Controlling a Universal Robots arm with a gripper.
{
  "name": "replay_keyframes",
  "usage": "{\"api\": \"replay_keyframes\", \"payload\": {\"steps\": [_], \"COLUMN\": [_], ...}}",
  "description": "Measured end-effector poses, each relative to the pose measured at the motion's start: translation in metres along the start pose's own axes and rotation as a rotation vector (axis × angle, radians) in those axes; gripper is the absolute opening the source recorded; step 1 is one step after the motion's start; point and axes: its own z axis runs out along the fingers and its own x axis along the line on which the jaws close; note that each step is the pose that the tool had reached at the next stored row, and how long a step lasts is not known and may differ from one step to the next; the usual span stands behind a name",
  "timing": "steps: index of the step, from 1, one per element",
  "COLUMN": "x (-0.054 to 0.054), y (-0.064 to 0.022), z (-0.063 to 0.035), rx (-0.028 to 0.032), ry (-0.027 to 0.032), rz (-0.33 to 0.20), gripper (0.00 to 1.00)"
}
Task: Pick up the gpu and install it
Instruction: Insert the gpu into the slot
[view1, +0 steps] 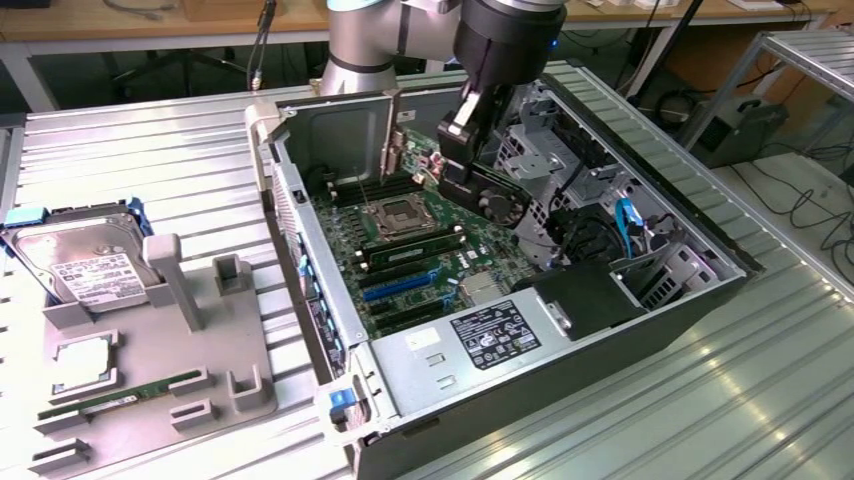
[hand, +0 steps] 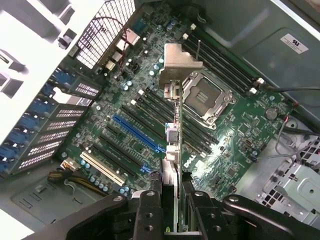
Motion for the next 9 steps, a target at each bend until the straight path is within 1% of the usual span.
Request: {"api": "replay_keyframes", "payload": {"steps": [9], "x": [0.0], "y": [0.0], "z": [0.0], "rx": [-0.0009], "ry": [0.0013], "rz": [-0.038], "gripper": [0.26]}}
